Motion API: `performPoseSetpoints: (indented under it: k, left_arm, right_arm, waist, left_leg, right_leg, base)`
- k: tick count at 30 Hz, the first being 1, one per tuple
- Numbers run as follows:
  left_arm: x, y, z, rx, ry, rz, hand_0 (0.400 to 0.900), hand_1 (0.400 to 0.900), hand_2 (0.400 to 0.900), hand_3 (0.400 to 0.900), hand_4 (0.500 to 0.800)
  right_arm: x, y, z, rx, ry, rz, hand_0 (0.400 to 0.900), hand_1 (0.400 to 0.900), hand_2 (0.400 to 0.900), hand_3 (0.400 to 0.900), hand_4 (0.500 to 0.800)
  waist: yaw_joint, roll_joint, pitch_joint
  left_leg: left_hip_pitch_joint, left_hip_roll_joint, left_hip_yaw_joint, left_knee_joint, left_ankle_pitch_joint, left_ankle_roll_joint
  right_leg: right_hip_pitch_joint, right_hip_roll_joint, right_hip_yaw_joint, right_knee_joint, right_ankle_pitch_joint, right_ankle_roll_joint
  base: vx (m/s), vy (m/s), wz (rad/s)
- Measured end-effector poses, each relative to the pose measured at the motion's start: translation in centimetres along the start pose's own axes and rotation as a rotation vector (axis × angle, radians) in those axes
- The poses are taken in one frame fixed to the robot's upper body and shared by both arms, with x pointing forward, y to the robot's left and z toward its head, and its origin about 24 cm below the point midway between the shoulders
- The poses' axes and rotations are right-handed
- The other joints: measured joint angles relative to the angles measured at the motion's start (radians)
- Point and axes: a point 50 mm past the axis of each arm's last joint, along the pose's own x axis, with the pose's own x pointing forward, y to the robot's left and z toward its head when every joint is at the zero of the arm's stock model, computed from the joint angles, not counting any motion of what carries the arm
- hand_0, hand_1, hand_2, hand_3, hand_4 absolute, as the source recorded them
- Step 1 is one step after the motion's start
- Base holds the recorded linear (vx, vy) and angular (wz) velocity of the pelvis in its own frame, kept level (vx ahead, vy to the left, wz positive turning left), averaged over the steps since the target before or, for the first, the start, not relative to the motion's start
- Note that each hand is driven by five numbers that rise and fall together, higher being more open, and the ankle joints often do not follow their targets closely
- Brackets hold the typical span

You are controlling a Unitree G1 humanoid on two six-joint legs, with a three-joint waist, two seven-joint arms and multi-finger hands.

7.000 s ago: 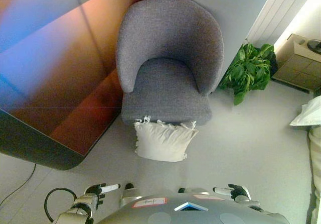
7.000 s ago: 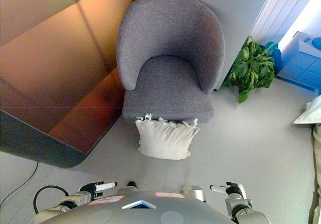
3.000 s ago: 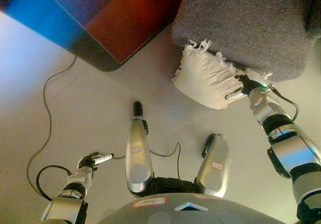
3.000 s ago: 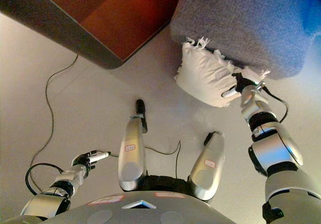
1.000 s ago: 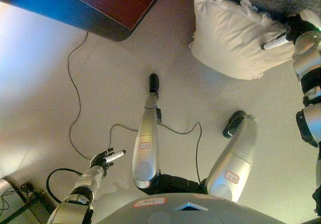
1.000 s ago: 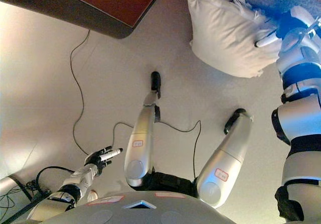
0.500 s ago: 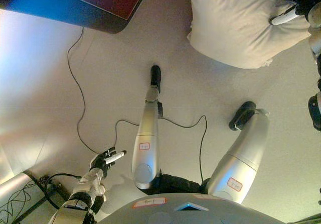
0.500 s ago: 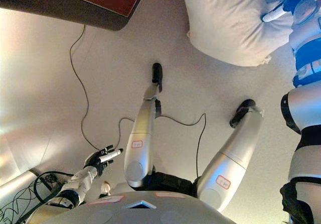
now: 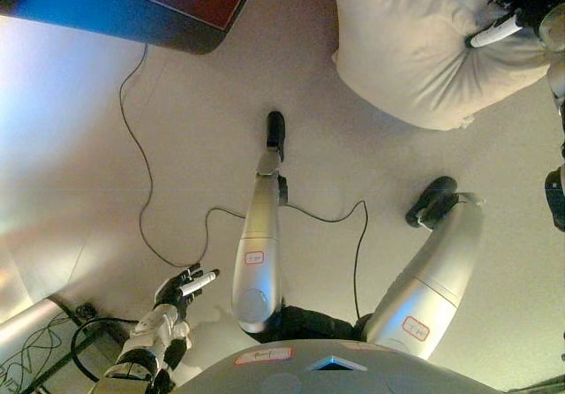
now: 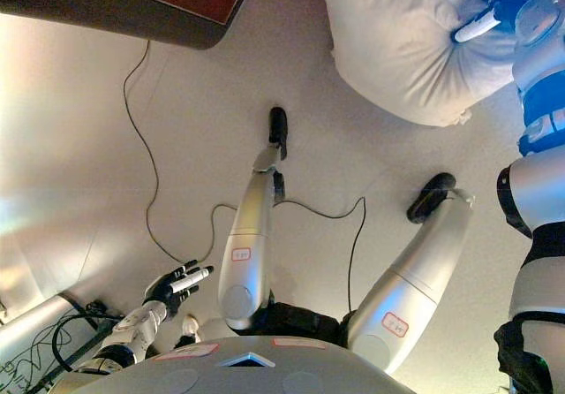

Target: Pick up the pillow and put it on the sofa.

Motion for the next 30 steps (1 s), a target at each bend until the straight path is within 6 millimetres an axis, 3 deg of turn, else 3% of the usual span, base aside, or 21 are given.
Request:
performPoseSetpoints:
  k: [10, 18, 23, 30]
  left_arm:
    - [0.1, -0.3, 0.5, -0.002, -0.004, -0.001, 0.900, 0.900, 0.900, 0.900, 0.800]
    - [0.5, -1.0, 2.4, 0.000, -0.013, 0.040, 0.900, 0.900, 0.900, 0.900, 0.800]
    - [0.4, -0.3, 2.1, 0.005, 0.024, 0.096, 0.900, 0.900, 0.900, 0.900, 0.800]
    - [0.4, 0.5, 1.2, 0.029, 0.091, 0.154, 0.900, 0.900, 0.900, 0.900, 0.800]
  right_arm:
    - [0.1, 2.4, -0.7, -0.042, -0.045, 0.078, 0.400, 0.400, 0.400, 0.400, 0.500]
    - [-0.9, 5.8, -2.8, -0.072, -0.092, 0.227, 0.400, 0.400, 0.400, 0.400, 0.500]
    - [-1.7, 7.8, -2.5, -0.020, -0.168, 0.299, 0.400, 0.400, 0.400, 0.400, 0.500]
    - [-2.7, 11.0, -3.9, 0.011, -0.170, 0.424, 0.400, 0.400, 0.400, 0.400, 0.500]
  waist:
    - [-0.013, -0.002, 0.001]
    - [-0.071, -0.024, 0.013]
    - [-0.089, -0.080, 0.008]
    - [-0.094, -0.148, -0.043]
  left_leg:
    - [0.190, 0.026, 0.041, -0.051, 0.004, 0.003]
    - [0.402, 0.048, 0.080, -0.065, -0.009, -0.014]
    - [0.515, 0.085, 0.121, -0.102, -0.020, -0.026]
    - [0.645, 0.112, 0.150, -0.163, -0.018, -0.022]
  right_leg:
    - [0.271, -0.017, -0.080, -0.107, 0.011, 0.023]
    - [0.597, -0.024, -0.152, -0.230, 0.016, 0.053]
    - [0.707, -0.005, -0.161, -0.278, 0.018, 0.063]
    - [0.881, 0.025, -0.210, -0.394, 0.039, 0.082]
  base:
    - [-0.02, 0.001, -0.09]
    - [0.10, -0.040, -0.10]
    - [0.10, -0.079, -0.11]
    - [0.15, -0.045, -0.03]
